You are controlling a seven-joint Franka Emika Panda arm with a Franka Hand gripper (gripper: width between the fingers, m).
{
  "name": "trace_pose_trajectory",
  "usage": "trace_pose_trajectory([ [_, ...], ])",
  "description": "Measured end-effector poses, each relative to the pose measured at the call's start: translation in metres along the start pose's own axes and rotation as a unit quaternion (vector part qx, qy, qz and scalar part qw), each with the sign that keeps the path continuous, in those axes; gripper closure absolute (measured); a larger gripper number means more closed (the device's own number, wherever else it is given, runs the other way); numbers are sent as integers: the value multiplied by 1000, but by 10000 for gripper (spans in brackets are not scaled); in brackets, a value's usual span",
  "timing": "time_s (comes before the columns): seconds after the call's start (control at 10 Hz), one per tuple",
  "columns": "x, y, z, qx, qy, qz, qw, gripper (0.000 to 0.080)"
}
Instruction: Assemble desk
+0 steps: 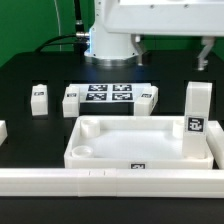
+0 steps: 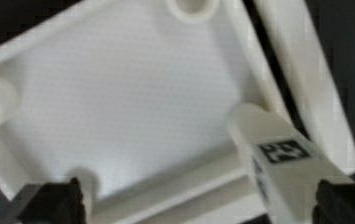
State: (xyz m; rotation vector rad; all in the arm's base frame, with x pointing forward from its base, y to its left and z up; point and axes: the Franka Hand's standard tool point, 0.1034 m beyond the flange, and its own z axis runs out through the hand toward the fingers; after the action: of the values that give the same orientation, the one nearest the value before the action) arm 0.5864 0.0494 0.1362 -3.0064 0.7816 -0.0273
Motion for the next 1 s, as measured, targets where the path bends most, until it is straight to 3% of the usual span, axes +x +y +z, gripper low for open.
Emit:
trace_pose_trajectory([
  [0.5,-1,0,2,-1,-1,-3,1000,151],
  [0.8,-34,29,14,0,2,-42,999,151],
  [1.0,-49,51,33,-5,7,-55,998,151],
])
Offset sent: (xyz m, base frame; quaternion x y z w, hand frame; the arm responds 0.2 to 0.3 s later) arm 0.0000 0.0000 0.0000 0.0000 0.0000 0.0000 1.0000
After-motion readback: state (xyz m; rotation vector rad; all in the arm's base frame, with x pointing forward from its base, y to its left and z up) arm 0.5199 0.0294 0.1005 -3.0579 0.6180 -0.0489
